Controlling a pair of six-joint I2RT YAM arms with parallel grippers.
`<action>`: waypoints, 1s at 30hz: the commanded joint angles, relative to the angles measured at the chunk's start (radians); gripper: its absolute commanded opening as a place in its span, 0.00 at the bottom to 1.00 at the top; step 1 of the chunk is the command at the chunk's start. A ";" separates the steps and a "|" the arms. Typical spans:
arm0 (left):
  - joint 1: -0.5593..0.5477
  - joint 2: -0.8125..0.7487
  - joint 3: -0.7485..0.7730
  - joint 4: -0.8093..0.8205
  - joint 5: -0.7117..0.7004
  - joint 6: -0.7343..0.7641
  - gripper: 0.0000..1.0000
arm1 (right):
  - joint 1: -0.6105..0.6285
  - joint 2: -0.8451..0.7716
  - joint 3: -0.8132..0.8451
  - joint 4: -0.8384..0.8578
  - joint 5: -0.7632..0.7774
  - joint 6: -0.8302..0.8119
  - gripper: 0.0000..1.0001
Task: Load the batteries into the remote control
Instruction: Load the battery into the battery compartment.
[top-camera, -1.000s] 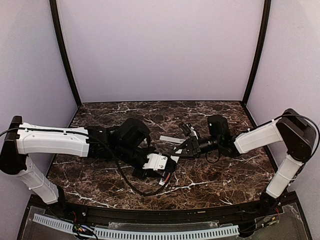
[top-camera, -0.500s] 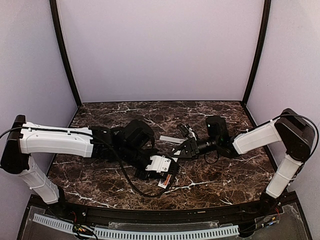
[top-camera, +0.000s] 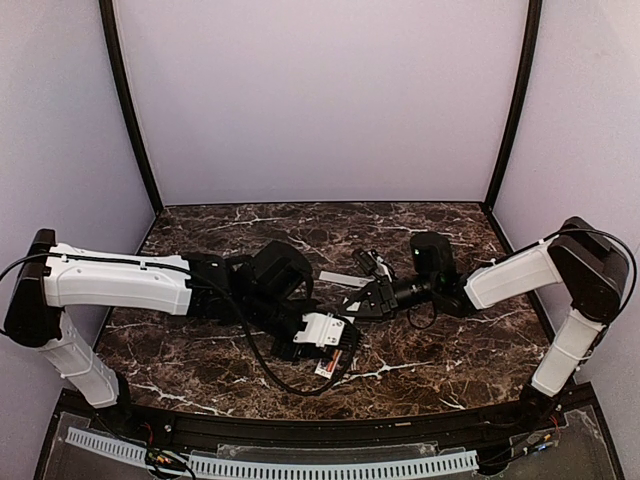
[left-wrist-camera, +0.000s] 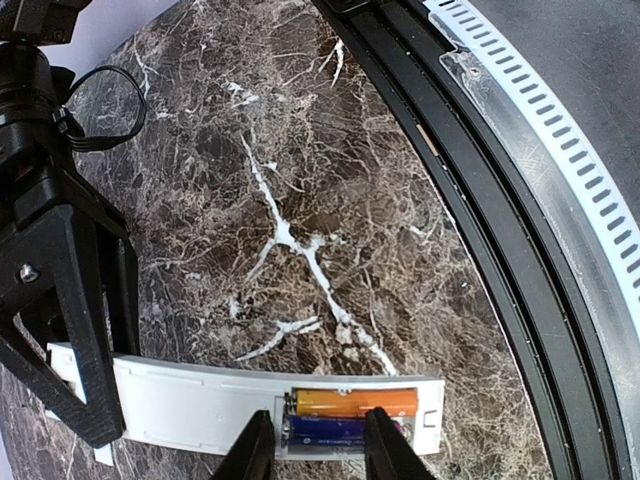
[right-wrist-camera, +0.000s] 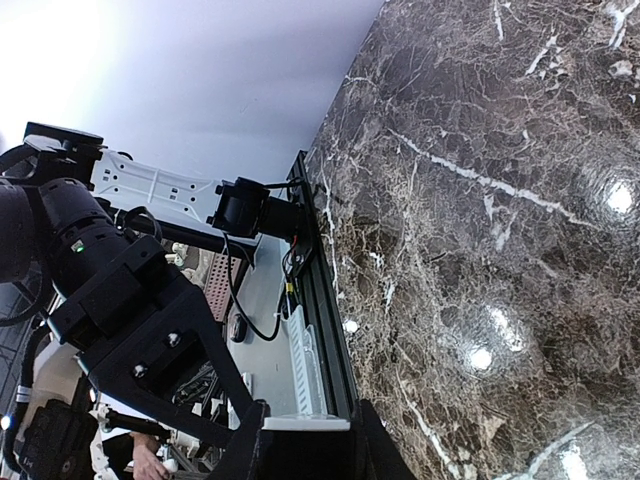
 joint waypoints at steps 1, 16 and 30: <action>-0.006 0.009 0.020 -0.031 -0.004 0.000 0.31 | 0.013 0.011 0.022 0.047 -0.015 0.009 0.00; -0.006 0.013 0.000 -0.057 -0.019 0.009 0.23 | 0.012 0.006 0.032 0.048 -0.025 0.009 0.00; -0.013 0.049 -0.008 -0.089 -0.037 0.021 0.19 | 0.005 -0.040 0.032 0.055 -0.027 0.011 0.00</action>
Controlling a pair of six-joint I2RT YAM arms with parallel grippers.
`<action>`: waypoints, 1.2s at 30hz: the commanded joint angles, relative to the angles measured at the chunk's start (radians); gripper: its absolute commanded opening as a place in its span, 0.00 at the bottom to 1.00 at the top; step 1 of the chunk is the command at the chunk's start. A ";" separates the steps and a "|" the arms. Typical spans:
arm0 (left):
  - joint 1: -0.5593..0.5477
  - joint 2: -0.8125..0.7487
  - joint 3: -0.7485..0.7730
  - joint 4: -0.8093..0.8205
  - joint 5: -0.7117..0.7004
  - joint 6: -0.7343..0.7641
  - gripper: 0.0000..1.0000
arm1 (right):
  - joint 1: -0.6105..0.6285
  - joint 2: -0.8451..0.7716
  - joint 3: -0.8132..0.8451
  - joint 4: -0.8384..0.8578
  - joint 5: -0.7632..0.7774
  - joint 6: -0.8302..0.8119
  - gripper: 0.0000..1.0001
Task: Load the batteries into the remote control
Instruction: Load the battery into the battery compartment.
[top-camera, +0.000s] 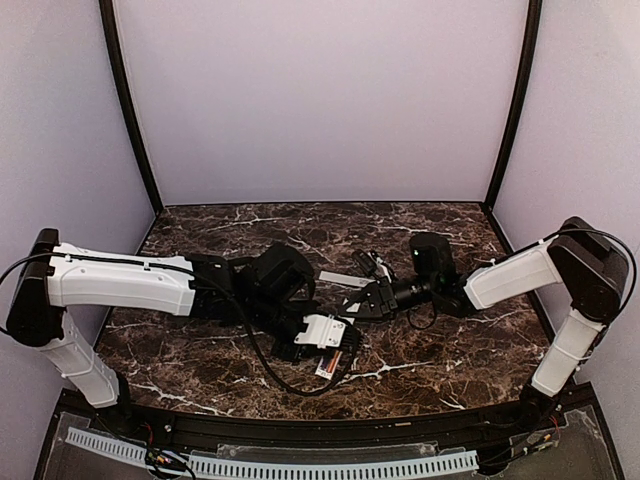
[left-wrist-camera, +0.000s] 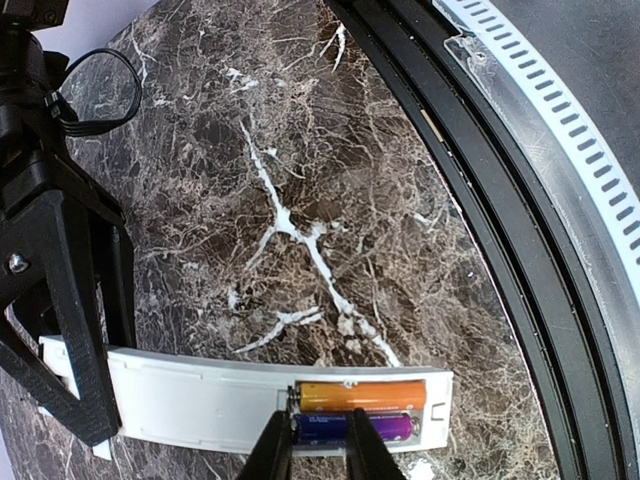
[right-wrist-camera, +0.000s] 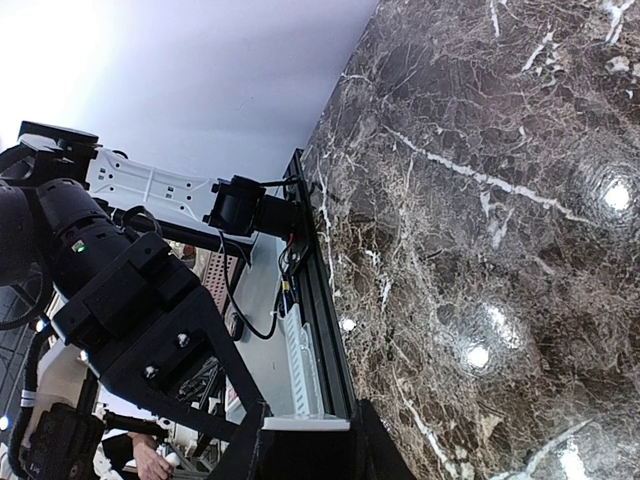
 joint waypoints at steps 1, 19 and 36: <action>-0.014 0.035 -0.008 -0.084 -0.015 0.018 0.18 | 0.000 -0.043 0.029 0.062 -0.029 0.018 0.00; -0.025 0.067 -0.018 -0.121 -0.043 0.027 0.12 | -0.022 -0.107 0.016 0.098 -0.047 0.032 0.00; -0.024 -0.088 0.029 0.030 -0.127 -0.164 0.46 | -0.091 -0.108 -0.065 0.082 0.003 -0.037 0.00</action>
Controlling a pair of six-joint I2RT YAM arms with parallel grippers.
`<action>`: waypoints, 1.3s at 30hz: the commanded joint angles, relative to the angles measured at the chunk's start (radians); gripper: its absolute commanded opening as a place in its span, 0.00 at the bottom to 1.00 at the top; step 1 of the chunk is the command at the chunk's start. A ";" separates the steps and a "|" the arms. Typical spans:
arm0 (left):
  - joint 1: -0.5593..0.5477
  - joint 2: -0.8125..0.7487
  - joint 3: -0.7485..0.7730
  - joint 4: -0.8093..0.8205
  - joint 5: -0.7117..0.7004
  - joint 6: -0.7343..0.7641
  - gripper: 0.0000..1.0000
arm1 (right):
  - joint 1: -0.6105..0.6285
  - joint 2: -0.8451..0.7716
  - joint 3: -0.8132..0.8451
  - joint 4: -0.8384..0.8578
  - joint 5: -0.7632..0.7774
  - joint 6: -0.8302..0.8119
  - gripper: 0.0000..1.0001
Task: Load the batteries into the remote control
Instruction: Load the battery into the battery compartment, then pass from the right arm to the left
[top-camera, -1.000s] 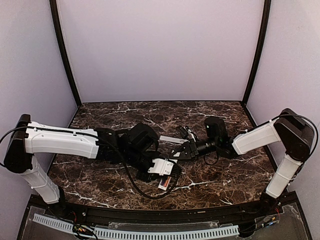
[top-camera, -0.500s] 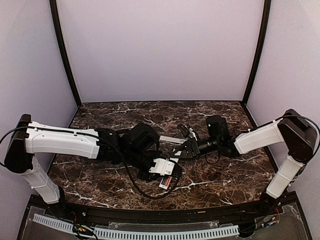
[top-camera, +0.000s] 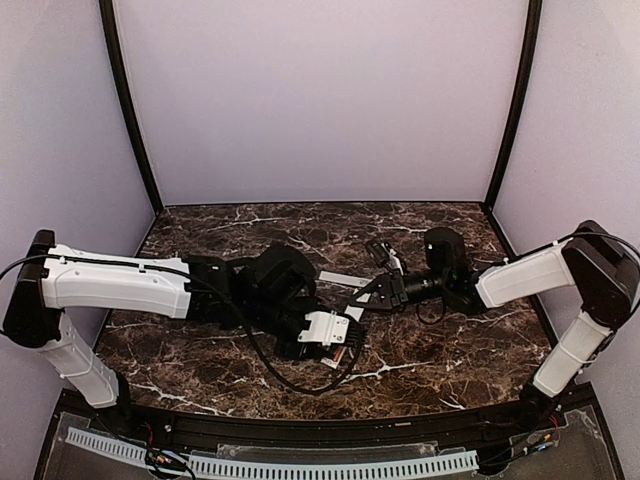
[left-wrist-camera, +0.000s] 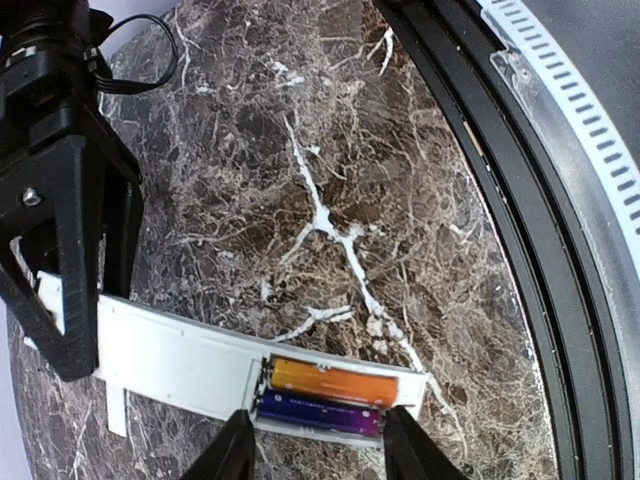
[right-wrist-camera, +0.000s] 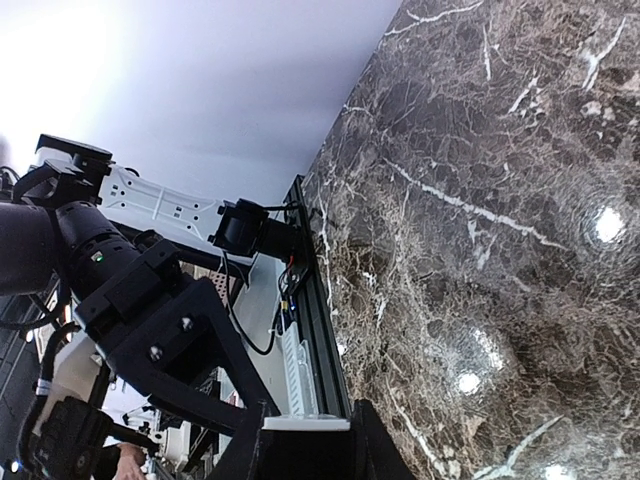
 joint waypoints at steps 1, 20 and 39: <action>-0.001 -0.088 0.023 0.033 -0.032 -0.135 0.50 | -0.047 -0.049 -0.032 0.065 -0.003 -0.036 0.00; 0.231 0.004 0.050 0.197 0.456 -0.728 0.70 | -0.102 -0.261 0.036 -0.162 0.078 -0.258 0.00; 0.231 0.149 0.159 0.105 0.479 -0.745 0.48 | -0.102 -0.278 0.040 -0.115 0.053 -0.210 0.00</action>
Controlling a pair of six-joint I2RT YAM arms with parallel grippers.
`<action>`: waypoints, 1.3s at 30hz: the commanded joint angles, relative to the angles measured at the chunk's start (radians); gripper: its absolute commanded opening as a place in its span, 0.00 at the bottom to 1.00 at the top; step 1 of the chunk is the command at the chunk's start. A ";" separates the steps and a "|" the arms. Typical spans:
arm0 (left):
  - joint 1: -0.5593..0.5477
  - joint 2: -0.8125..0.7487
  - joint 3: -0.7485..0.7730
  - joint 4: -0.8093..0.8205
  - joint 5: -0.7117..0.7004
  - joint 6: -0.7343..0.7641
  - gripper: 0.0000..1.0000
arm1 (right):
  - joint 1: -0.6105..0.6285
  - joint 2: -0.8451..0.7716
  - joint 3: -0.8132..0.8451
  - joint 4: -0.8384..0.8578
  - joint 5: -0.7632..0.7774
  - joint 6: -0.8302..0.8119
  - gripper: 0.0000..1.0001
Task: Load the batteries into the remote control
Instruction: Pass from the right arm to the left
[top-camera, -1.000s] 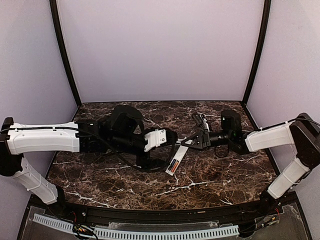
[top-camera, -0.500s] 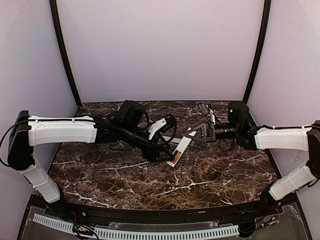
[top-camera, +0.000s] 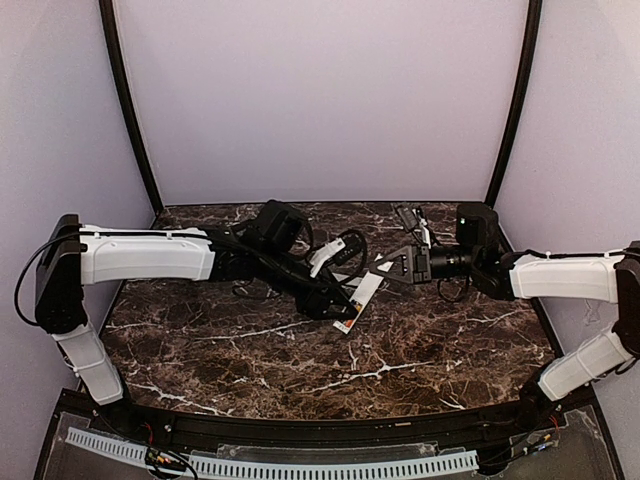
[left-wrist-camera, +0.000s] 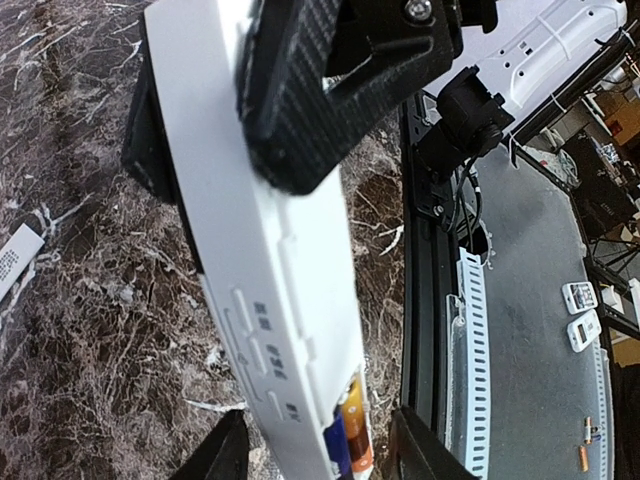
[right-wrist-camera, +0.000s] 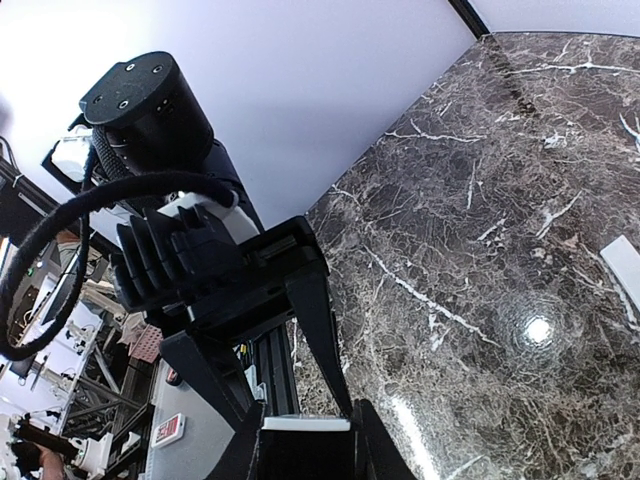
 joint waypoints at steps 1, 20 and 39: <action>-0.002 0.007 0.028 -0.053 0.006 0.026 0.48 | -0.006 -0.025 0.021 0.050 -0.015 0.017 0.00; -0.001 0.015 0.044 -0.094 -0.136 0.073 0.35 | -0.010 -0.007 -0.007 0.125 -0.034 0.081 0.00; -0.122 0.036 0.141 -0.139 -0.631 0.206 0.76 | -0.020 0.052 -0.027 0.071 0.171 0.169 0.00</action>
